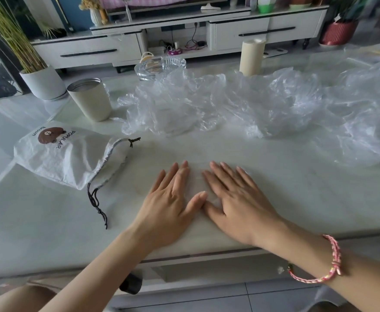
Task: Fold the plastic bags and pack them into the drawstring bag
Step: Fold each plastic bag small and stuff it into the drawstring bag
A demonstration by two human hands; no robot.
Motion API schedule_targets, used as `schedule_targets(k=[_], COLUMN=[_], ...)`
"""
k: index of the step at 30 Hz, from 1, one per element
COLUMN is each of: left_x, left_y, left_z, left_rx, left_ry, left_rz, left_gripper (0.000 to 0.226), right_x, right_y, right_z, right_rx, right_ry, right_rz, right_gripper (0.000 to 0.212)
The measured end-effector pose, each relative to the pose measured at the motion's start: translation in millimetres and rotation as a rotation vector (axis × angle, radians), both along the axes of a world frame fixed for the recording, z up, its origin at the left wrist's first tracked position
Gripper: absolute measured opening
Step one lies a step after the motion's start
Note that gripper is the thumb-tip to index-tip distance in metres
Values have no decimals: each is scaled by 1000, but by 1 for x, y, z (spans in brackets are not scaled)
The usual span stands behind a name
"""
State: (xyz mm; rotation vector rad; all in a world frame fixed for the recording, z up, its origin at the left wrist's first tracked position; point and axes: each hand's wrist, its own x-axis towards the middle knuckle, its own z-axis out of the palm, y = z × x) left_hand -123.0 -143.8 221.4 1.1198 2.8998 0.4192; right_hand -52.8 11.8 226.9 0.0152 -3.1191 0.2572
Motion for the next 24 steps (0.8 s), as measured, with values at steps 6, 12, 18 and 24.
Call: schedule_targets(k=[6, 12, 18, 24], left_x=[4, 2, 11, 9], left_y=[-5, -2, -16, -28], left_z=[2, 4, 22, 19], left_rx=[-105, 8, 481, 479], left_ry=[38, 31, 109, -75], left_rz=[24, -1, -72, -80], left_gripper=[113, 105, 40, 42], right_x=[15, 21, 48, 38], right_y=[24, 31, 27, 20], right_z=[3, 12, 11, 3], right_rx=[43, -268, -266, -199], right_ry=[-68, 97, 160, 331], right_rz=[83, 160, 229, 214], right_gripper=[83, 89, 33, 17])
